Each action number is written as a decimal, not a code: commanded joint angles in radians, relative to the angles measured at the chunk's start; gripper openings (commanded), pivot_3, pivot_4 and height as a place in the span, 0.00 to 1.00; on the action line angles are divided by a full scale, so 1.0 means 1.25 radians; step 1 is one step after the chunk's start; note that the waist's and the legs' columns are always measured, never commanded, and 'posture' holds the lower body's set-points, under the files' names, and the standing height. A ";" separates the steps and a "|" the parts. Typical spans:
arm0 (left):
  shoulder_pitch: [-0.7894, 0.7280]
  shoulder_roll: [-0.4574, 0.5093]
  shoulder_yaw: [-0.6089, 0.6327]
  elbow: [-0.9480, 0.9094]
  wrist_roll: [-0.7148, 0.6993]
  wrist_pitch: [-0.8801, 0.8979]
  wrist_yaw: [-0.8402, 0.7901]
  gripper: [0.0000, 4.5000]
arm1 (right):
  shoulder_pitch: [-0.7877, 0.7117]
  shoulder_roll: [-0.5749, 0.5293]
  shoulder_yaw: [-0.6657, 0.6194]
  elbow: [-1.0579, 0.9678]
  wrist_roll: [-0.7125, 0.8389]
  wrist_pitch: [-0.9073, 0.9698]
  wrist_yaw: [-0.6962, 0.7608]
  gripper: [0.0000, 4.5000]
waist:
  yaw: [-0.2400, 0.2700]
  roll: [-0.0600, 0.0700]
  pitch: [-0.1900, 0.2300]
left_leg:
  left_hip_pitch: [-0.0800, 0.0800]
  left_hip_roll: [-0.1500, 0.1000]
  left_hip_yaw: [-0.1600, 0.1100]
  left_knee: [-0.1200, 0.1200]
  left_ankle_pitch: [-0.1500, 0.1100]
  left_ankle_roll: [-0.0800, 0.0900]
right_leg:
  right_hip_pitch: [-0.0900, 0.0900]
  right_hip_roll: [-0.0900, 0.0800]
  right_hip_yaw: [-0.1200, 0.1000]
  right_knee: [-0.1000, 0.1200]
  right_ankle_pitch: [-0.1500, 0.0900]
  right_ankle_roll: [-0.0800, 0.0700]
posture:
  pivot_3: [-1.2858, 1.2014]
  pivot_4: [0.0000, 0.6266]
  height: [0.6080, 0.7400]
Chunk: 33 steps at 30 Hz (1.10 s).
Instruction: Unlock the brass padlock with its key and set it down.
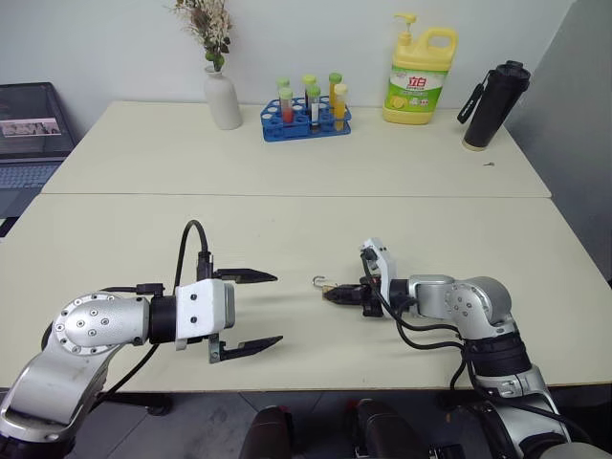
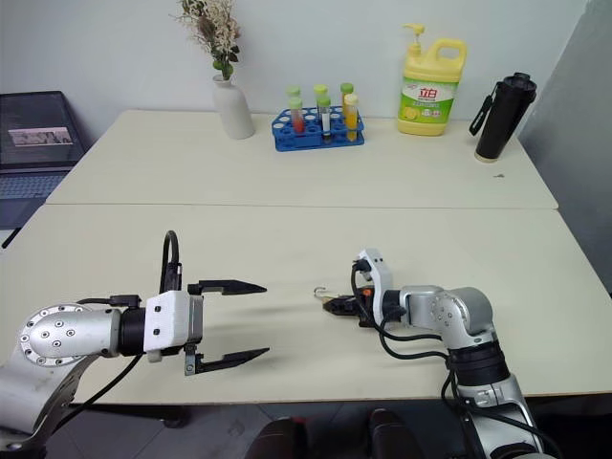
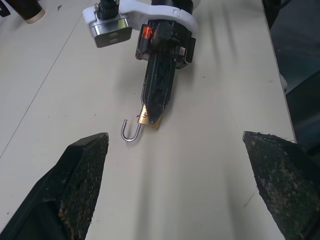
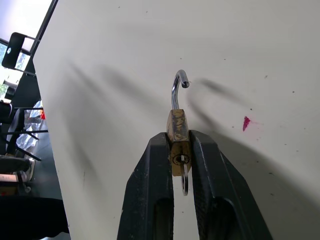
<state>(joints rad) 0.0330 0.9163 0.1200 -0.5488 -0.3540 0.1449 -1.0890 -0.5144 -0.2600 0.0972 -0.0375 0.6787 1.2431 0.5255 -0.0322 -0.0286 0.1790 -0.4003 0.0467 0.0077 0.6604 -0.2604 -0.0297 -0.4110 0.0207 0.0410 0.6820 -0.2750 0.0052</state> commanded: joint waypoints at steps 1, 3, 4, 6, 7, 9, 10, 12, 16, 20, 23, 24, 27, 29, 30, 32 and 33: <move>-0.001 0.003 0.012 -0.018 0.001 -0.014 0.005 1.00 | -0.019 -0.008 -0.006 0.007 -0.011 -0.014 0.010 0.25 | 0.000 0.000 0.000 | 0.000 0.000 0.000 0.000 0.000 0.000 | 0.000 0.000 0.000 0.000 0.000 0.000 | 0.52 0.24 1.00; -0.003 0.001 0.010 -0.017 0.002 -0.015 0.006 1.00 | -0.023 -0.013 -0.003 0.014 -0.017 -0.016 0.012 0.42 | 0.000 0.000 0.000 | 0.000 0.000 0.000 0.000 0.000 0.000 | 0.000 0.000 0.000 0.000 0.000 0.000 | 0.52 0.24 1.00; -0.004 0.000 0.008 -0.016 0.002 -0.015 0.007 1.00 | -0.025 -0.015 -0.003 0.016 -0.019 -0.017 0.015 0.48 | 0.000 0.000 0.000 | 0.000 0.000 0.000 0.000 0.000 0.000 | 0.000 0.000 0.000 0.000 0.000 0.000 | 0.52 0.24 1.00; -0.007 -0.002 0.003 -0.014 0.004 -0.016 0.009 1.00 | -0.030 -0.024 -0.005 0.015 -0.020 -0.014 0.021 0.65 | 0.000 0.000 0.000 | 0.000 0.000 0.000 0.000 0.000 0.000 | 0.000 0.000 0.000 0.000 0.000 0.000 | 0.52 0.24 1.00; -0.009 -0.003 0.002 -0.013 0.004 -0.017 0.010 1.00 | -0.033 -0.032 -0.010 0.008 -0.017 -0.008 0.026 0.72 | 0.000 0.000 0.000 | 0.000 0.000 0.000 0.000 0.000 0.000 | 0.000 0.000 0.000 0.000 0.000 0.000 | 0.52 0.24 1.00; -0.012 -0.005 0.000 -0.010 0.004 -0.017 0.012 1.00 | -0.036 -0.064 -0.019 -0.014 -0.017 0.001 0.034 0.88 | 0.002 0.000 0.000 | 0.000 0.000 0.000 0.000 0.000 0.000 | 0.000 0.000 0.000 0.000 0.000 0.000 | 0.52 0.24 1.00; -0.011 -0.006 0.000 -0.010 0.004 -0.016 0.013 1.00 | -0.034 -0.078 -0.021 -0.023 -0.018 0.002 0.037 0.95 | 0.003 0.000 0.000 | 0.000 0.000 0.000 0.000 0.000 0.000 | 0.000 0.000 0.000 0.000 0.000 0.000 | 0.52 0.24 1.00; -0.010 -0.011 0.003 -0.011 0.003 -0.013 0.021 1.00 | -0.025 -0.137 -0.012 -0.050 -0.027 -0.019 0.067 1.00 | 0.005 0.000 0.000 | 0.000 -0.001 0.000 0.000 0.000 0.000 | 0.001 -0.001 0.000 0.000 0.000 0.001 | 0.52 0.24 1.00; 0.017 -0.012 0.017 -0.021 0.004 0.040 0.055 1.00 | -0.007 -0.265 0.010 -0.093 -0.083 -0.156 0.155 1.00 | 0.003 0.000 0.000 | 0.000 -0.002 0.001 0.000 0.000 0.000 | 0.001 -0.003 0.000 -0.001 0.000 0.001 | 0.52 0.24 1.00; 0.086 -0.003 0.050 -0.054 0.010 0.098 0.088 1.00 | 0.019 -0.342 0.012 -0.103 -0.163 -0.400 0.267 1.00 | -0.007 0.000 0.000 | 0.000 0.000 0.001 0.000 0.000 0.000 | 0.000 -0.001 0.001 -0.001 0.000 0.001 | 0.52 0.24 1.00; 0.102 -0.006 0.080 -0.069 0.015 0.119 0.117 1.00 | 0.055 -0.388 0.028 -0.120 -0.229 -0.602 0.361 1.00 | -0.005 0.000 0.000 | 0.000 0.001 0.000 -0.001 0.000 0.000 | 0.000 0.000 -0.001 -0.001 0.000 0.000 | 0.52 0.24 1.00; 0.104 -0.007 0.091 -0.070 0.003 0.122 0.112 1.00 | 0.069 -0.399 0.030 -0.127 -0.241 -0.661 0.397 1.00 | -0.003 0.000 0.000 | 0.000 0.001 -0.001 -0.001 0.000 0.000 | 0.000 0.001 -0.001 -0.001 0.000 0.000 | 0.52 0.24 1.00; 0.113 0.000 0.116 -0.069 -0.015 0.128 0.094 1.00 | 0.107 -0.443 0.033 -0.153 -0.242 -0.736 0.494 1.00 | 0.001 0.000 0.000 | 0.001 0.001 -0.001 0.000 0.000 0.000 | 0.000 0.000 -0.001 0.000 0.000 0.000 | 0.52 0.24 1.00; 0.117 0.003 0.123 -0.072 -0.022 0.133 0.088 1.00 | 0.121 -0.461 0.037 -0.156 -0.254 -0.761 0.525 1.00 | 0.001 0.000 0.000 | 0.001 0.000 0.000 0.000 0.000 0.000 | 0.001 -0.001 0.000 0.000 0.000 0.000 | 0.52 0.24 1.00; 0.119 0.005 0.128 -0.072 -0.027 0.134 0.081 1.00 | 0.123 -0.465 0.040 -0.157 -0.256 -0.761 0.532 1.00 | 0.000 0.000 0.000 | 0.001 0.000 0.001 0.001 0.000 0.000 | 0.001 -0.001 0.000 0.000 0.000 0.001 | 0.52 0.24 1.00; 0.119 0.009 0.129 -0.073 -0.028 0.147 0.083 1.00 | 0.123 -0.461 0.038 -0.157 -0.254 -0.752 0.530 1.00 | 0.000 0.000 0.000 | 0.001 0.000 0.001 0.001 0.000 0.000 | 0.001 -0.002 0.000 0.000 0.000 0.001 | 0.52 0.24 1.00; 0.117 0.012 0.128 -0.070 -0.025 0.153 0.086 1.00 | 0.123 -0.458 0.037 -0.158 -0.252 -0.748 0.531 1.00 | 0.001 0.000 0.000 | 0.001 0.000 0.001 0.001 0.000 0.000 | 0.001 -0.002 0.000 0.000 0.000 0.001 | 0.52 0.24 1.00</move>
<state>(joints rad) 0.1849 0.9165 0.2499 -0.6026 -0.3739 0.3284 -0.9784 -0.3601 -0.8287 0.1526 -0.2015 0.3620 0.3139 1.1790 -0.0315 -0.0280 0.1794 -0.3988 0.0462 0.0084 0.6616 -0.2607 -0.0291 -0.4094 0.0186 0.0409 0.6815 -0.2746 0.0063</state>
